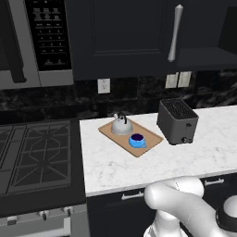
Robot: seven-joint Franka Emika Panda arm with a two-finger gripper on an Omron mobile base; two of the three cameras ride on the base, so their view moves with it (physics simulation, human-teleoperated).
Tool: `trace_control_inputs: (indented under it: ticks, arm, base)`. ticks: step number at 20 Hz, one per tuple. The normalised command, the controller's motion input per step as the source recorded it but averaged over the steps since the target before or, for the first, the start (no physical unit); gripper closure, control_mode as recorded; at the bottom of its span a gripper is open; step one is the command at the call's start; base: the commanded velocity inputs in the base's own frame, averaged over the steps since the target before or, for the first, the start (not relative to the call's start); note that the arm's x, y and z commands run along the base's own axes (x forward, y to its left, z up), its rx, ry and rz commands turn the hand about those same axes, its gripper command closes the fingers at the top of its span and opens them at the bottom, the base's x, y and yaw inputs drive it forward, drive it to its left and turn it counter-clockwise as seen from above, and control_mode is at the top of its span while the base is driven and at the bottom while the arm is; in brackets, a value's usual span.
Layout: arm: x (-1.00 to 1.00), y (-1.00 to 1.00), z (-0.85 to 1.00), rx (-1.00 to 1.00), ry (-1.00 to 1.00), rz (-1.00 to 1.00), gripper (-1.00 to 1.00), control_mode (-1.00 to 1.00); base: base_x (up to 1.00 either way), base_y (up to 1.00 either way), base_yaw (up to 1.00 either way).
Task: Pick the kettle from the counter and place it on the tray. Then pick the mug from the cabinet and place it on the tray. Then close the cabinet doors.
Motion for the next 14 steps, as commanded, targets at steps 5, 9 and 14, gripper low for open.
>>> trace_control_inputs:
  ticks: [5, 9, 14]
  arm:
    - [0.31, 0.40, 0.23, 0.00, 0.04, 0.22, -1.00, -1.00]
    - [0.27, 0.58, 0.21, 0.00, 0.04, 0.25, -1.00, -1.00]
    - [0.18, 0.68, 0.21, -0.06, 0.01, 0.26, -1.00, -1.00]
  base:
    - [0.00, 0.00, 0.00]
    - [0.00, 0.00, 0.00]
    - [0.00, 0.00, 0.00]
